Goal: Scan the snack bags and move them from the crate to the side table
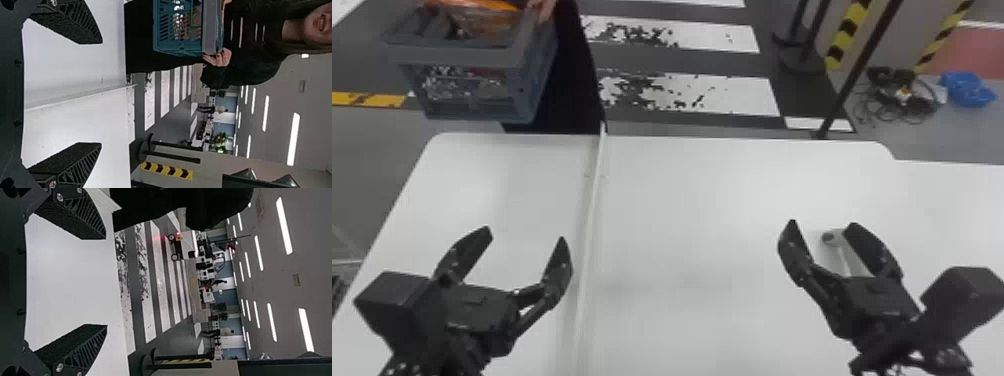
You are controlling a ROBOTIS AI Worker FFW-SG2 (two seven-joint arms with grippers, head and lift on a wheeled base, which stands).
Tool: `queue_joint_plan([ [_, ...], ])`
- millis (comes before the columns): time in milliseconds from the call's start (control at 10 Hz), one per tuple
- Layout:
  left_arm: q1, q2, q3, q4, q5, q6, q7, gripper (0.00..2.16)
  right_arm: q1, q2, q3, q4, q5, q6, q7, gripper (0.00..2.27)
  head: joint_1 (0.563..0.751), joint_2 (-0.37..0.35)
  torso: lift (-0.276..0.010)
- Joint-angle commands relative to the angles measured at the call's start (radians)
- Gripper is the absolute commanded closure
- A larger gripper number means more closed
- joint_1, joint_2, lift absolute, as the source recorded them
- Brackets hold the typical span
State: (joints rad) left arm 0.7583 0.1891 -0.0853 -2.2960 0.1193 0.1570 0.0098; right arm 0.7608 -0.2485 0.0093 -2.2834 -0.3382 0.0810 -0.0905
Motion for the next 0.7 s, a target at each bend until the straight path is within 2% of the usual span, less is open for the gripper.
queue_joint_plan([
  [0,0.001,-0.003,0.001,-0.002,0.000,-0.017,-0.001,0.06,0.000,0.000,0.001,-0.011,0.001,0.007,0.000,0.12,0.695,-0.078,-0.087],
  [400,0.013,-0.002,0.004,0.001,0.003,-0.072,0.001,0.06,0.000,-0.002,-0.002,-0.031,0.002,0.041,0.000,0.13,0.695,-0.069,-0.087],
  [600,0.013,-0.002,0.010,0.003,0.036,-0.053,0.018,0.06,0.002,-0.002,-0.002,-0.031,0.010,0.047,0.000,0.13,0.695,-0.067,-0.087],
])
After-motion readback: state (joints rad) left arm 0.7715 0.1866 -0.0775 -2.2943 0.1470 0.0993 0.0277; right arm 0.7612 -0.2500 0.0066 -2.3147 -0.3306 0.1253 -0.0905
